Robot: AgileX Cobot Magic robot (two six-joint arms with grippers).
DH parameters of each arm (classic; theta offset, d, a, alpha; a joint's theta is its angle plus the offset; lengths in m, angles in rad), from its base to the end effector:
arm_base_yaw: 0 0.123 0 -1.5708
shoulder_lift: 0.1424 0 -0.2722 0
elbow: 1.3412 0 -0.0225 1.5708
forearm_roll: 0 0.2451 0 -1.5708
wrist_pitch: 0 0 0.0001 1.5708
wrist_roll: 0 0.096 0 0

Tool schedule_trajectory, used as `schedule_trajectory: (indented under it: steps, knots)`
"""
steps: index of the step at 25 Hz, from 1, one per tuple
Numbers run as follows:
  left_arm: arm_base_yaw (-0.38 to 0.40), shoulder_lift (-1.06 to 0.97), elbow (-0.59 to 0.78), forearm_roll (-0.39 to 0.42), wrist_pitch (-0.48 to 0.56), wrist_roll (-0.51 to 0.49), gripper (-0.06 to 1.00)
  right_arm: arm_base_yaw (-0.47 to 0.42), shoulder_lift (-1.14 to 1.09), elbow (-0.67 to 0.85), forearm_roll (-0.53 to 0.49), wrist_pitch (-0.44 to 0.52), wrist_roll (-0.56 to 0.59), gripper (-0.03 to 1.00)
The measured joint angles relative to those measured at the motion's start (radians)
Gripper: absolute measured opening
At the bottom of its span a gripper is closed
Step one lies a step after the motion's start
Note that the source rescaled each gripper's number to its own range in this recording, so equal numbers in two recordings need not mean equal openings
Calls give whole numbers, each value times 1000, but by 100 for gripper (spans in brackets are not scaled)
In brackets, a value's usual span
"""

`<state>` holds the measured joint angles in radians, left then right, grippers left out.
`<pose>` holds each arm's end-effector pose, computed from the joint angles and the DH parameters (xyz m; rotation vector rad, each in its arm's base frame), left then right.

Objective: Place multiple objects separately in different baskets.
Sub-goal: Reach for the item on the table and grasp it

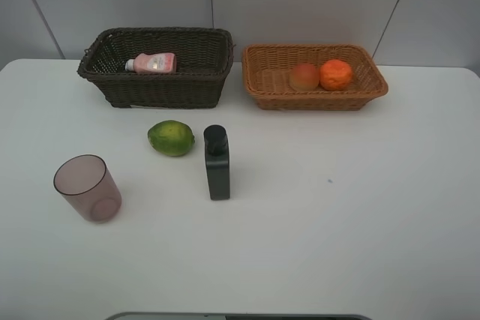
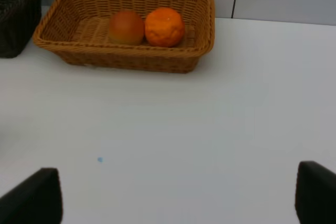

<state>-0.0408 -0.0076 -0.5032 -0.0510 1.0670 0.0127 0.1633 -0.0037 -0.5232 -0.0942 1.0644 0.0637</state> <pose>0.0055 -0.0045 0.2728 0.0574 2.0388 -0.0786 0.0052 -0.0072 0.2787 -0.0944 2.0155 0.0320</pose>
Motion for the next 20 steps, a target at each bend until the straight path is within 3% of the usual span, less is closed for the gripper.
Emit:
schedule_trajectory:
  steps: [13,20]
  knots:
    - [0,0,0,0,0,0,99,-230,0,3,1,-1,-1,88]
    - [0,0,0,0,0,0,99,-239,0,3,3,-1,-1,88]
